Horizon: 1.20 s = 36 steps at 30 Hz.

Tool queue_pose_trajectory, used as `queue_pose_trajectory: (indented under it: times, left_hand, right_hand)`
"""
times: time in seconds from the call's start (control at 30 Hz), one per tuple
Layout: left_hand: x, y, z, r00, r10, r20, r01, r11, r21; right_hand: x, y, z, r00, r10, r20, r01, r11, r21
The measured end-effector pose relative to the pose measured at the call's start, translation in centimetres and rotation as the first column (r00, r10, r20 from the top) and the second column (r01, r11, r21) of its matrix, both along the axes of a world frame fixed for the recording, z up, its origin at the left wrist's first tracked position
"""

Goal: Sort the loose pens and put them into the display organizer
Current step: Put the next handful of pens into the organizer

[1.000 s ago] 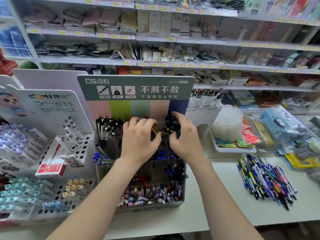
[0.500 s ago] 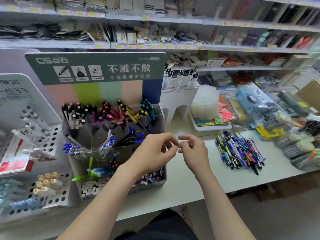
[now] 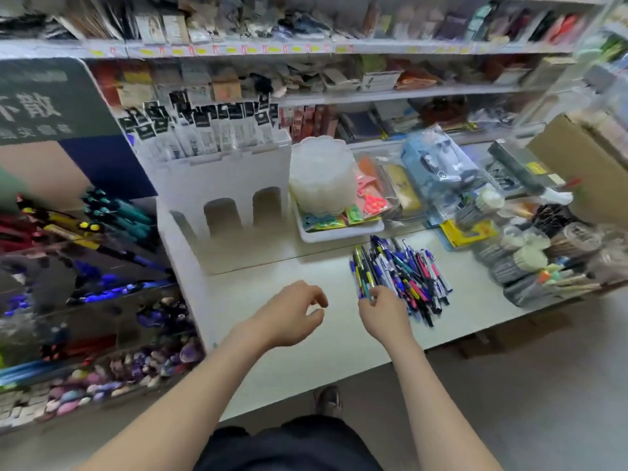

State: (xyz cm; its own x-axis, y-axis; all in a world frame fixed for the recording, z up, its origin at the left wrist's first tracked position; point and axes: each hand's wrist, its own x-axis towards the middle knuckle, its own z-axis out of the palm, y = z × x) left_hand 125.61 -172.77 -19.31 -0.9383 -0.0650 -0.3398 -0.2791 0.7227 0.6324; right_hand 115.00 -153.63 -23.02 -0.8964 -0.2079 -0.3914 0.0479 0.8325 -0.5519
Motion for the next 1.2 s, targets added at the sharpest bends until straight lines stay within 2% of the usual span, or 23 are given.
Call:
queue_pose_trajectory:
  times: [0.13, 0.27, 0.4, 0.5, 0.63, 0.73, 0.83, 1.0, 1.2]
  left_hand:
    - [-4.9, 3.8, -3.6, 0.99, 0.051, 0.134, -0.056, 0.998, 0.034]
    - [-8.8, 7.0, -6.4, 0.945, 0.218, 0.243, -0.255, 0.958, 0.134]
    - [-11.9, 9.3, -8.3, 0.844, 0.427, 0.324, -0.513, 0.819, 0.257]
    - [-13.7, 9.2, -10.0, 0.76, 0.518, 0.392, -0.64, 0.702, 0.312]
    - [-14.3, 7.8, -11.4, 0.617, 0.615, 0.491, -0.785, 0.526, 0.327]
    - [-13.6, 6.7, -12.0, 0.551, 0.659, 0.512, -0.834, 0.448, 0.322]
    - [-12.7, 5.6, -12.8, 0.504, 0.691, 0.518, -0.863, 0.413, 0.29]
    - [-11.4, 4.3, -13.6, 0.458, 0.721, 0.52, -0.889, 0.366, 0.276]
    - [-10.0, 3.0, -14.4, 0.481, 0.683, 0.55, -0.873, 0.428, 0.234]
  right_hand:
    - [-4.6, 3.9, -3.1, 0.997, 0.083, 0.0, -0.083, 0.996, -0.008]
    - [-8.3, 6.1, -5.2, 0.989, 0.053, -0.138, -0.066, 0.994, -0.089]
    - [-10.3, 5.3, -6.7, 0.968, 0.181, -0.174, -0.189, 0.981, -0.03]
    - [-9.6, 3.0, -8.5, 0.912, 0.343, -0.226, -0.32, 0.938, 0.135]
    - [-8.3, -0.3, -10.5, 0.898, 0.38, -0.222, -0.289, 0.89, 0.352]
    - [-7.2, -2.3, -11.6, 0.915, 0.37, -0.162, -0.29, 0.881, 0.374]
    - [-6.1, -3.8, -12.4, 0.929, 0.356, -0.102, -0.296, 0.881, 0.37]
    - [-5.7, -4.5, -12.6, 0.929, 0.355, -0.101, -0.287, 0.867, 0.408]
    - [-5.6, -5.7, -13.0, 0.946, 0.31, -0.095, -0.265, 0.909, 0.322]
